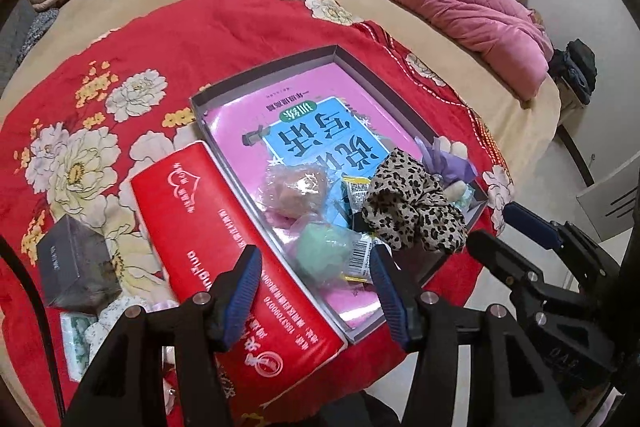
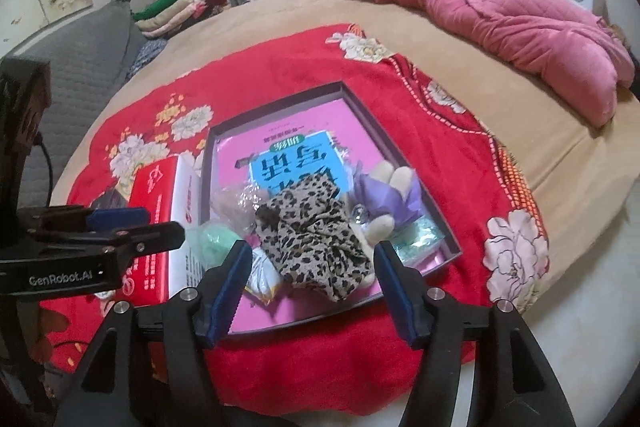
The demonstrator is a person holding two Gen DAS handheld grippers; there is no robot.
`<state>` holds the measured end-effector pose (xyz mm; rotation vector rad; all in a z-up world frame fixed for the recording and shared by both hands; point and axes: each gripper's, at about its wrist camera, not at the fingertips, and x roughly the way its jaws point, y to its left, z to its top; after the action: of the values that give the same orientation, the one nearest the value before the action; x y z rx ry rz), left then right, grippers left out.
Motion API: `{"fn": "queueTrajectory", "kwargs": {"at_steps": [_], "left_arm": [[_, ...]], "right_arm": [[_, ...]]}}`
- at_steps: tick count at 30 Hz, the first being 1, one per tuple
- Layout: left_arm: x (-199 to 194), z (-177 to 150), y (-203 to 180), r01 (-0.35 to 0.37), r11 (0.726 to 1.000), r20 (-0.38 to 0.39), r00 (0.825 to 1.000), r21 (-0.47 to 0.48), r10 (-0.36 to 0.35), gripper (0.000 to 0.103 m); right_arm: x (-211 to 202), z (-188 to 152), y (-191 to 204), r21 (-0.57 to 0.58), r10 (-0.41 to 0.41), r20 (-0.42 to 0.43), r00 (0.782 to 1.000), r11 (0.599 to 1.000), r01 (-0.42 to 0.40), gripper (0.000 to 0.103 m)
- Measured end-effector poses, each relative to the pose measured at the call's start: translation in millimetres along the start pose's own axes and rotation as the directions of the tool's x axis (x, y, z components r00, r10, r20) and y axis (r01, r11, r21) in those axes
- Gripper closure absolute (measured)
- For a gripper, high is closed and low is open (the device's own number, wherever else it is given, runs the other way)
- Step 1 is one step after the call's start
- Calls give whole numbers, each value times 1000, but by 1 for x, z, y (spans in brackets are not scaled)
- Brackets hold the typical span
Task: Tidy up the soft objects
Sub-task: 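Move both tools back toward the remaining pile of items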
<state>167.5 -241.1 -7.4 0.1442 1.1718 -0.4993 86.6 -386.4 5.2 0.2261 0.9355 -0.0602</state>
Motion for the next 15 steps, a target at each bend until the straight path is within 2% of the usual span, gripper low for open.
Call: {"fn": "queueTrajectory", "kwargs": {"at_steps": [4,6,15], "left_arm": [[-10,-4,1,-1,1000,20,1000,0,1,46],[-15,-7,2,-10,1000,30,1000,3,9,46],[-37,-16,5,-21,1000,73,997,11,20,45]], "right_arm": [[-7,1,4,-19,-41,26,999,999,42,35],[-10,2,6,-33,-69,41,997,997,70,30],[-23,3,20,-77,-152,93,984,984,160,29]]}}
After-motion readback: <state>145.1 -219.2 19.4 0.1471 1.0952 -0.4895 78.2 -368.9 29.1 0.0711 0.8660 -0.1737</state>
